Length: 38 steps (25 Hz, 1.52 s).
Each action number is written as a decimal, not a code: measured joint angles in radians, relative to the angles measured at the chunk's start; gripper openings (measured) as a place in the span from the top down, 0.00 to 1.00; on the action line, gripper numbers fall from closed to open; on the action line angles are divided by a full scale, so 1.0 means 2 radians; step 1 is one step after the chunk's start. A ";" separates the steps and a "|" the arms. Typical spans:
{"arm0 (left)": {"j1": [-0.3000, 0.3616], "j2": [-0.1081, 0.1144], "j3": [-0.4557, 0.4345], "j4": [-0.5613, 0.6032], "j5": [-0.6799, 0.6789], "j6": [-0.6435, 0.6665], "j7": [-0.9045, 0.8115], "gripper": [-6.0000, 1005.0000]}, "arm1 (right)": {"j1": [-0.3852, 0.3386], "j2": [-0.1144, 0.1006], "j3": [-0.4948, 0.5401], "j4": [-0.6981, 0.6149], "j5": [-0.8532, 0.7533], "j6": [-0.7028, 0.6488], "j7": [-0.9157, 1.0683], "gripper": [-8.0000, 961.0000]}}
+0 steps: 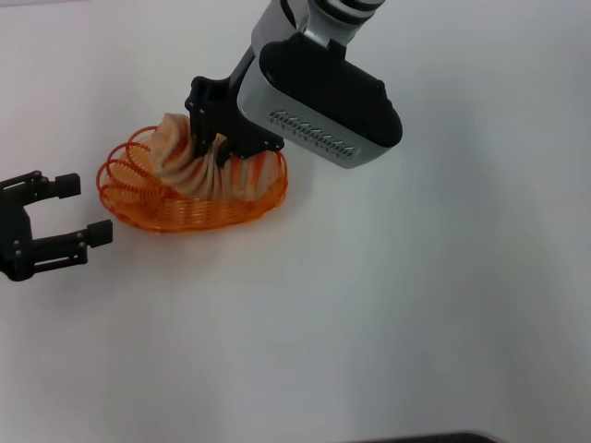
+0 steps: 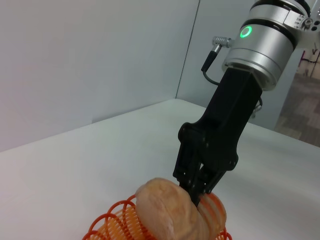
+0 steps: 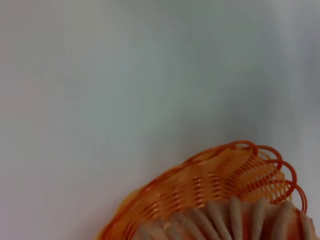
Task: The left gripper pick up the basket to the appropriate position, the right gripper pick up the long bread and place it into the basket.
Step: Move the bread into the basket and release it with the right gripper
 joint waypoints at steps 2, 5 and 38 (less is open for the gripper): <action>0.000 0.000 0.000 0.000 0.000 0.000 0.000 0.19 | 0.000 0.000 -0.007 0.000 0.003 0.003 0.000 0.82; 0.000 0.000 -0.001 -0.003 0.000 0.000 0.000 0.19 | 0.000 0.000 -0.014 0.000 0.005 0.010 0.000 0.81; -0.006 0.000 -0.015 -0.006 0.000 -0.004 -0.004 0.30 | -0.034 -0.005 0.018 -0.042 0.091 0.032 0.042 0.34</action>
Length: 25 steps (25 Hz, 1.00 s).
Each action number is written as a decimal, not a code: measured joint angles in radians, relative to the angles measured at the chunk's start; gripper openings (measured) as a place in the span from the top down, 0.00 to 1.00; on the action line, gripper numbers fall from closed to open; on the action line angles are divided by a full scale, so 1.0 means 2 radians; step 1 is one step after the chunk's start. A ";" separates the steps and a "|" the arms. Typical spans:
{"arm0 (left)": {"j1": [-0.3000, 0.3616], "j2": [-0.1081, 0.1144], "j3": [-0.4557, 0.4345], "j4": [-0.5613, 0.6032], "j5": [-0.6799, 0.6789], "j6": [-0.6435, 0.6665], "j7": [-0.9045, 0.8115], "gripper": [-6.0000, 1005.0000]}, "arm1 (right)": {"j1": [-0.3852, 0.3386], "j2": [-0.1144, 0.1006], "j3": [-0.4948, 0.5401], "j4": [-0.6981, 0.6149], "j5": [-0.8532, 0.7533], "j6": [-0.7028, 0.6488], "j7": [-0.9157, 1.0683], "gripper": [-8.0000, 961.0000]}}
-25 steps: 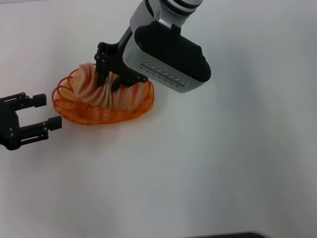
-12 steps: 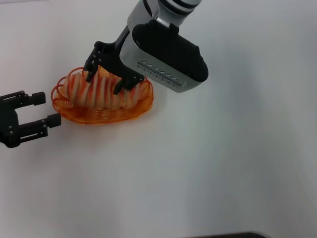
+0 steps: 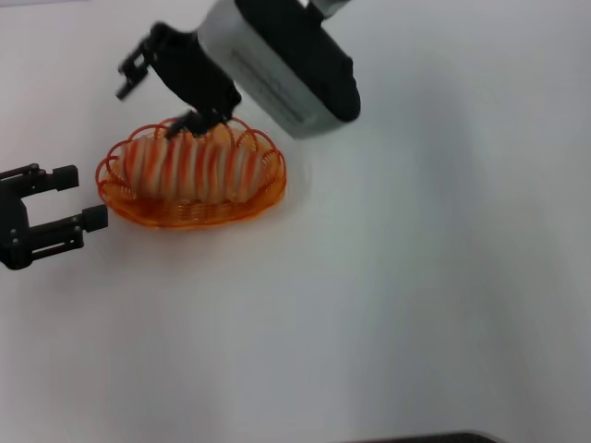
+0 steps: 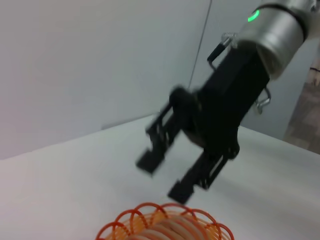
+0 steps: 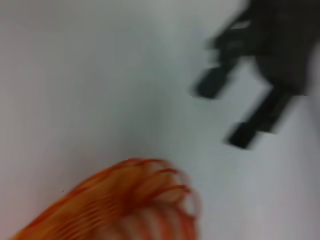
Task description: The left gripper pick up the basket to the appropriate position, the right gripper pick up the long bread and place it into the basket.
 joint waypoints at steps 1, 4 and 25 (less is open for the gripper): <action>0.000 -0.001 -0.007 -0.002 0.000 0.000 0.002 0.30 | -0.008 0.000 0.014 -0.010 0.008 -0.002 0.009 0.34; 0.001 -0.002 -0.013 -0.007 -0.001 0.000 0.003 0.30 | -0.033 -0.001 0.060 -0.036 0.027 -0.008 0.039 0.34; -0.002 0.005 -0.031 -0.010 -0.033 0.019 0.004 0.30 | -0.308 -0.019 0.220 -0.137 0.212 -0.154 0.369 0.34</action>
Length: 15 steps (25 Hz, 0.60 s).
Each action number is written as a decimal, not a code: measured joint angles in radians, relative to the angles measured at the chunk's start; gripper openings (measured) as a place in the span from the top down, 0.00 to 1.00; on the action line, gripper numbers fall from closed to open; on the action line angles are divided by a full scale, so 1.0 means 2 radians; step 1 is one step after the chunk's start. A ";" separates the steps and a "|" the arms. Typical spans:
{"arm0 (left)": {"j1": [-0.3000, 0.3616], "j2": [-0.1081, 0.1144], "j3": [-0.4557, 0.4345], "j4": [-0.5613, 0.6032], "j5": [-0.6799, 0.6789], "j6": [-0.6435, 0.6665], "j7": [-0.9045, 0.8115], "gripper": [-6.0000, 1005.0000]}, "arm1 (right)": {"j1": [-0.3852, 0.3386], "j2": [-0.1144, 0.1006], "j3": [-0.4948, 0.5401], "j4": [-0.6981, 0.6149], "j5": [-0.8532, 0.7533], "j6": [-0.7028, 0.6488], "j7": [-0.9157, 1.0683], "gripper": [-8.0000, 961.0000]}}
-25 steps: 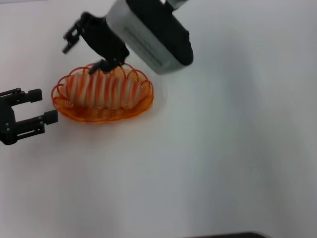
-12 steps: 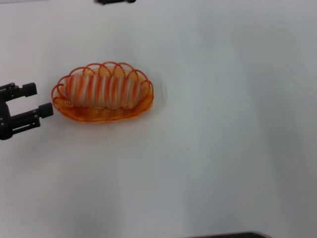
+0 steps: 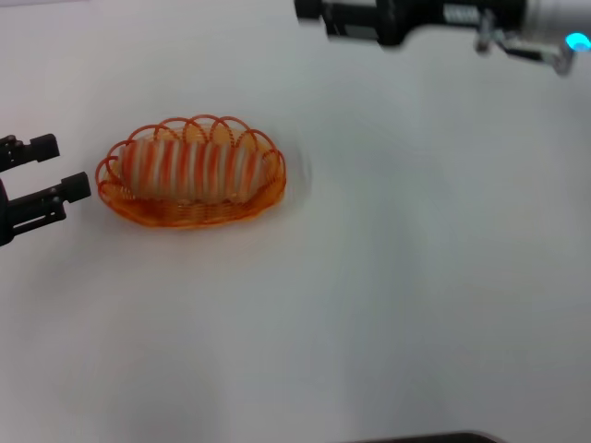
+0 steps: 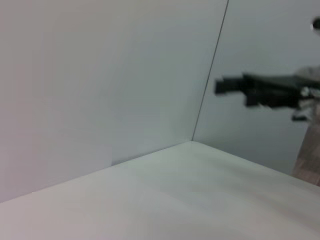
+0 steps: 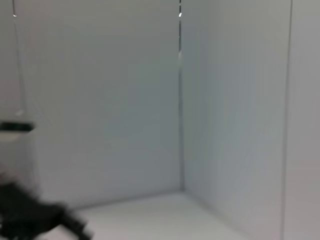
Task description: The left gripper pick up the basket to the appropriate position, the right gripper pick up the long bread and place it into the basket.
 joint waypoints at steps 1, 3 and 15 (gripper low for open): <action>0.000 0.000 0.000 -0.001 0.000 0.000 0.001 0.30 | -0.009 -0.004 0.000 0.000 -0.008 -0.016 0.010 0.34; 0.000 -0.001 0.002 -0.001 -0.001 0.001 0.001 0.30 | -0.023 -0.015 0.000 0.000 -0.039 -0.057 0.025 0.34; -0.002 -0.005 0.007 -0.003 -0.001 0.004 0.006 0.30 | -0.104 -0.008 0.078 0.000 -0.139 -0.123 -0.046 0.35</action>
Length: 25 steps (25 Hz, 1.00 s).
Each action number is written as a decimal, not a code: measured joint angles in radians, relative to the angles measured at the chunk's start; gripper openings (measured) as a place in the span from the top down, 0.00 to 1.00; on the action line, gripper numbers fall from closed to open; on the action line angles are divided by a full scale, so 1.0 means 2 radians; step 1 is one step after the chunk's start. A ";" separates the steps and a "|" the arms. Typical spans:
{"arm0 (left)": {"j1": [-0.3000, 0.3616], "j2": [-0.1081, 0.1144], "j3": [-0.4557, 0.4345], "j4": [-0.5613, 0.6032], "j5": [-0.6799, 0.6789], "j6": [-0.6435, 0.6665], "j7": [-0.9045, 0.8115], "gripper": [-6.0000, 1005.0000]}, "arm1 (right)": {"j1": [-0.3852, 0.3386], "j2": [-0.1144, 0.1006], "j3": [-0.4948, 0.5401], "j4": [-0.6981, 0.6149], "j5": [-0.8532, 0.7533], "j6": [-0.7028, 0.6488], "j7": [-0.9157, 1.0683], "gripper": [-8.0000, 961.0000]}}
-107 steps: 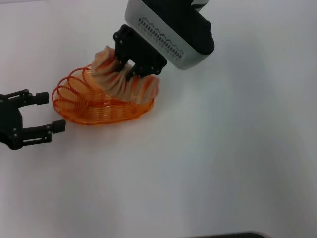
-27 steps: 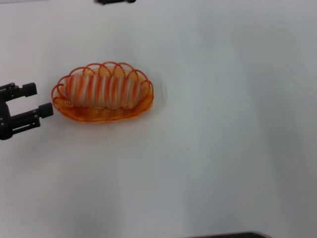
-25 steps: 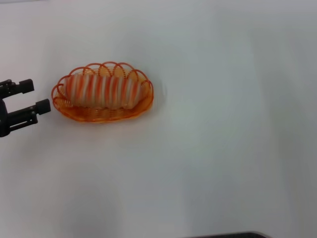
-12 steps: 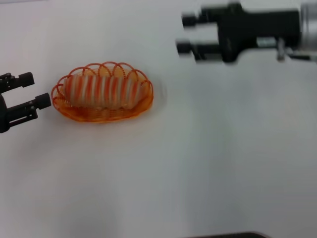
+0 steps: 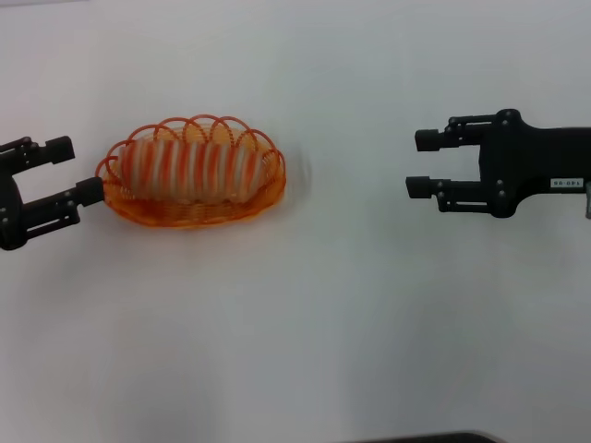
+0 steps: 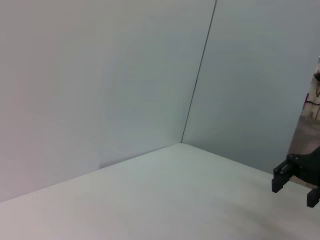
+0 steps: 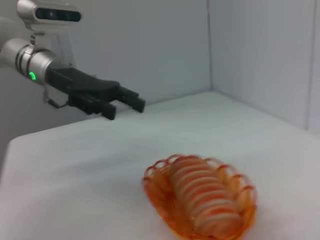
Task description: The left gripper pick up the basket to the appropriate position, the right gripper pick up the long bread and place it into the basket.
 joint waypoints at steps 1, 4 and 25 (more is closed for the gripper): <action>-0.001 0.000 0.000 0.000 0.000 0.000 0.000 0.30 | -0.005 0.006 0.007 0.000 0.000 0.004 -0.013 0.35; -0.004 -0.002 0.000 -0.001 0.002 -0.001 0.000 0.30 | -0.011 0.017 0.007 0.003 -0.001 0.021 -0.031 0.35; -0.001 -0.003 0.022 -0.012 0.013 -0.032 0.012 0.30 | 0.032 0.022 -0.033 0.042 0.002 0.061 -0.030 0.35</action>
